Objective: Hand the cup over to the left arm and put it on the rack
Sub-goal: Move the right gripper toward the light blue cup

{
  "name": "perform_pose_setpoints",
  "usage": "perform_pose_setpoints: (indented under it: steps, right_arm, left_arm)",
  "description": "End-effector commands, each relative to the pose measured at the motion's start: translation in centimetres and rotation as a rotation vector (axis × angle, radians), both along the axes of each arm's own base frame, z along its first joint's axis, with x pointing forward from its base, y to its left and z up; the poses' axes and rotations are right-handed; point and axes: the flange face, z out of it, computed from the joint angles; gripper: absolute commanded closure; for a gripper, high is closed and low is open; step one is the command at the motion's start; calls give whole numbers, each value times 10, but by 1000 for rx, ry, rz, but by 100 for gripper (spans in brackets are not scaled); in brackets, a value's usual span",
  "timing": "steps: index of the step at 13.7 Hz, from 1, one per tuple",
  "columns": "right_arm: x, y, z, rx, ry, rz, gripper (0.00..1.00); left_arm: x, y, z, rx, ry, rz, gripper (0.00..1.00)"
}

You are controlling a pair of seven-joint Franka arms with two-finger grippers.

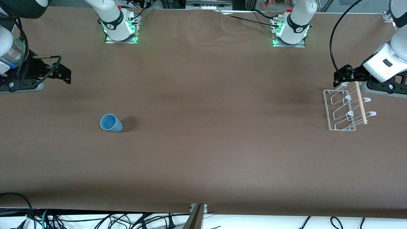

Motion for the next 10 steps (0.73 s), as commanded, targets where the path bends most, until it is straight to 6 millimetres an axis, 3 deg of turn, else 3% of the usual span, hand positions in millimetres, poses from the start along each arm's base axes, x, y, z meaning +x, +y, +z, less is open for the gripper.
perform_pose_setpoints:
  steps: [1,10]
  right_arm:
    - [4,-1,6,4,4,4,0]
    - [8,2,6,3,-2,12,0]
  left_arm:
    - [-1,1,2,9,-2,4,0]
    - [-1,1,2,9,-2,2,0]
